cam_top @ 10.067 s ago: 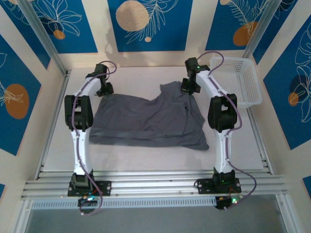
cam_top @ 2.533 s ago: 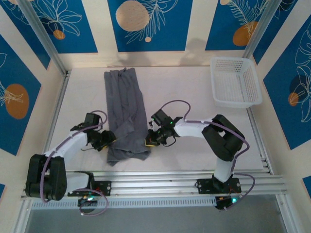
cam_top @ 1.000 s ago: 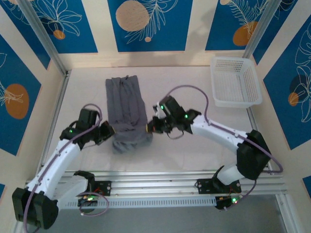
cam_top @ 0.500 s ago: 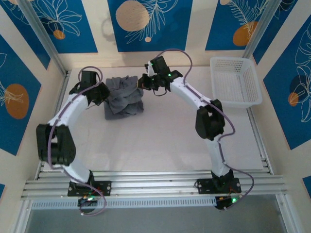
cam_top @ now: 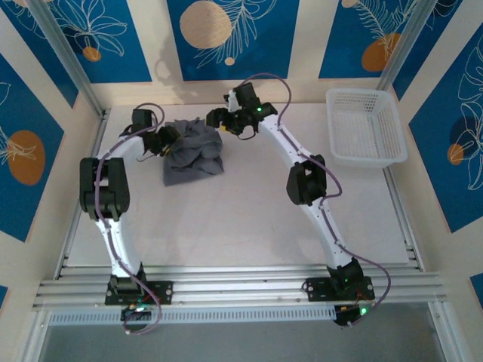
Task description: Fold the inside-out t-shirt
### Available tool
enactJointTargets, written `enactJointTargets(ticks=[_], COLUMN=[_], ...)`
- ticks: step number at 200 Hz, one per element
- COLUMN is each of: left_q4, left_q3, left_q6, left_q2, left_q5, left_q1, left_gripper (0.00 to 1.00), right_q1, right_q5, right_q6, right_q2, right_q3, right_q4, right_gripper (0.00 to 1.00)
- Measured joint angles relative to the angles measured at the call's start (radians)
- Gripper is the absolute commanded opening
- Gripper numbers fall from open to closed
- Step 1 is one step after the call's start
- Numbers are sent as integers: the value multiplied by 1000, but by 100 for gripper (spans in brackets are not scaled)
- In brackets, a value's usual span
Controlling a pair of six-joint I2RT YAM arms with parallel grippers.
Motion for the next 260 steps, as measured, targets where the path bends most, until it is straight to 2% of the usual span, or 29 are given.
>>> enactJointTargets(ticks=[11, 34, 46, 60, 76, 124, 140, 155, 178, 192, 200, 212, 226, 260], left_q4=[12, 1, -2, 2, 0, -29, -6, 6, 31, 41, 37, 43, 60, 72], left_q3=[-68, -223, -303, -397, -483, -538, -537, -524, -484, -464, -457, -453, -441, -443], left_q6=[8, 37, 45, 57, 72, 102, 109, 109, 103, 95, 85, 78, 69, 63], left_q2=[-84, -295, -389, -454, -460, -333, -317, -295, -240, -206, -198, -190, -165, -164], left_q5=[-6, -52, -78, -98, -102, -64, -49, -34, -16, -6, -3, 6, 23, 45], left_q1=[7, 25, 29, 30, 30, 27, 27, 27, 27, 27, 27, 28, 25, 29], left_gripper=[61, 61, 61, 61, 60, 60, 60, 59, 44, 40, 34, 23, 0, 0], right_q1=[-10, -24, -23, -13, 7, 85, 100, 102, 97, 95, 95, 92, 90, 79], right_q5=[-1, 16, 19, 18, 14, 8, 6, 0, -10, -11, -12, -14, -16, -20], right_q6=[-6, -5, 1, 14, 35, 47, 47, 53, 63, 63, 65, 69, 72, 74], right_q2=[-71, -343, -446, -506, -507, -355, -303, -265, -229, -222, -222, -221, -221, -227], right_q3=[-100, -564, -749, -895, -985, -944, -890, -836, -777, -760, -758, -755, -753, -763], right_q4=[11, 130, 181, 243, 298, 350, 354, 352, 348, 344, 340, 338, 331, 315], right_gripper=[73, 71, 68, 62, 57, 59, 55, 45, 23, 14, 11, 7, 4, 0])
